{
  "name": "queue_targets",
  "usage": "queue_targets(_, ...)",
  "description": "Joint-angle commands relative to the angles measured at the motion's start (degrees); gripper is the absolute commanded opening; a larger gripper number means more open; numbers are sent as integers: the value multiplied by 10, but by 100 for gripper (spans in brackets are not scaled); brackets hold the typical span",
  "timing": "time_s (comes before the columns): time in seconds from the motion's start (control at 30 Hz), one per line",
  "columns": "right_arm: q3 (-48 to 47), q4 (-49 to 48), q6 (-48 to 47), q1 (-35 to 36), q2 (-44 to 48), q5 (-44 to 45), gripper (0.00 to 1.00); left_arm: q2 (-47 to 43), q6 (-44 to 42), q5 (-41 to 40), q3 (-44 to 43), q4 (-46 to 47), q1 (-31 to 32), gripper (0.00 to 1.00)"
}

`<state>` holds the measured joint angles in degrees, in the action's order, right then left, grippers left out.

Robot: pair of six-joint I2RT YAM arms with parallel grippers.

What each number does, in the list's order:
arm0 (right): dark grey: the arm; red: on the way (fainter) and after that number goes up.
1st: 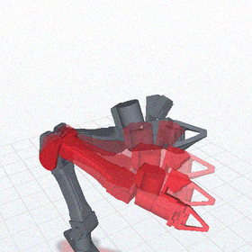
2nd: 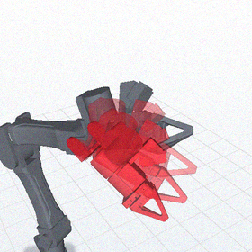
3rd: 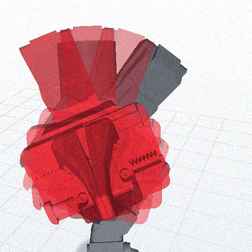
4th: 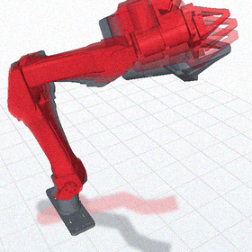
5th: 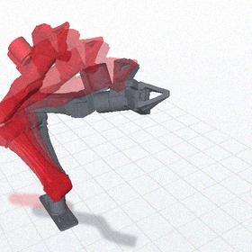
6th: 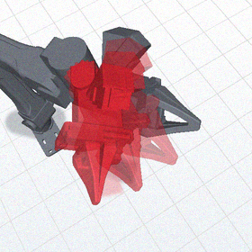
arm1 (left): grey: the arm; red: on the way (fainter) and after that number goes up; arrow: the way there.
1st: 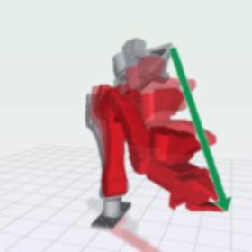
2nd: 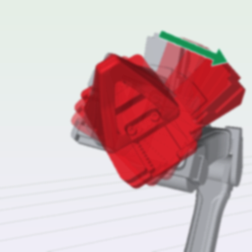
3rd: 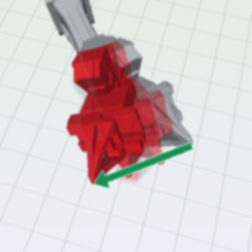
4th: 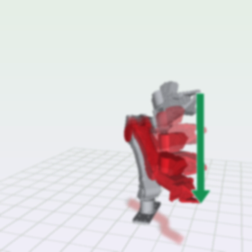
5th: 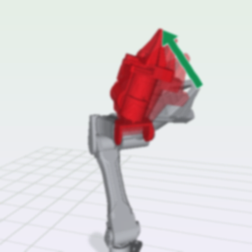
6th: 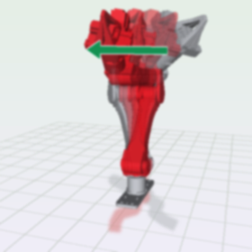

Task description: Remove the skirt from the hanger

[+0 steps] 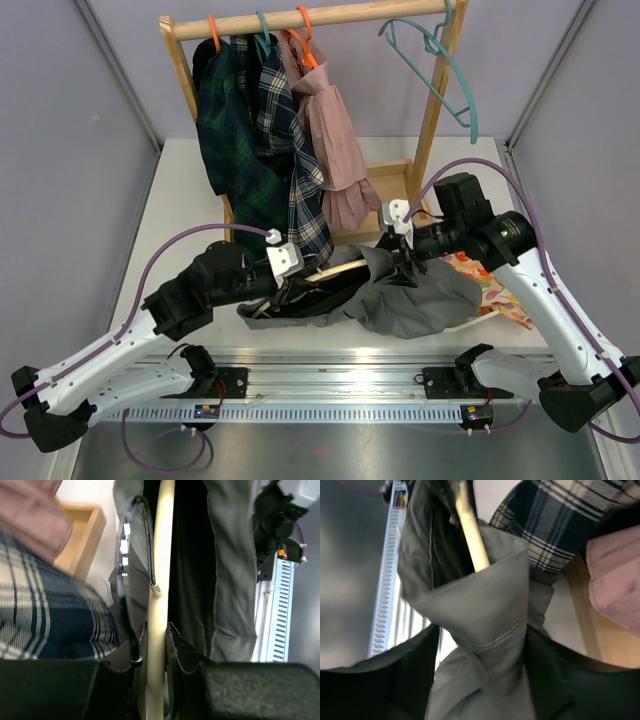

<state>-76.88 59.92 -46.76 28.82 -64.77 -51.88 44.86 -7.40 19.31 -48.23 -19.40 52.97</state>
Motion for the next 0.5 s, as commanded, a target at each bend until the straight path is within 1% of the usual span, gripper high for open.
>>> queue_targets(0.0, -19, -126, 185, 5, 4, 35, 77, -27, 95, -88, 9, 33, -2, 0)
queue_targets(0.03, -24, -152, 215, 6, 3, 53, 83, -35, 106, -114, 14, 33, -2, 0)
queue_targets(0.07, -39, -159, 240, 6, 3, 69, 90, -41, 115, -122, 16, 31, -2, 0)
queue_targets(0.13, -56, -160, 286, 5, -3, 92, 94, -48, 142, -144, 17, 26, -2, 0)
queue_targets(0.27, -94, -132, 343, 6, -26, 85, 92, -43, 185, -160, 9, 16, -3, 0)
queue_targets(0.33, -97, -129, 381, 14, -46, 112, 90, -36, 200, -168, 2, 12, -2, 0)
queue_targets(0.47, -100, -140, 387, 45, -68, 205, 89, -1, 219, -173, -38, -3, -2, 0)
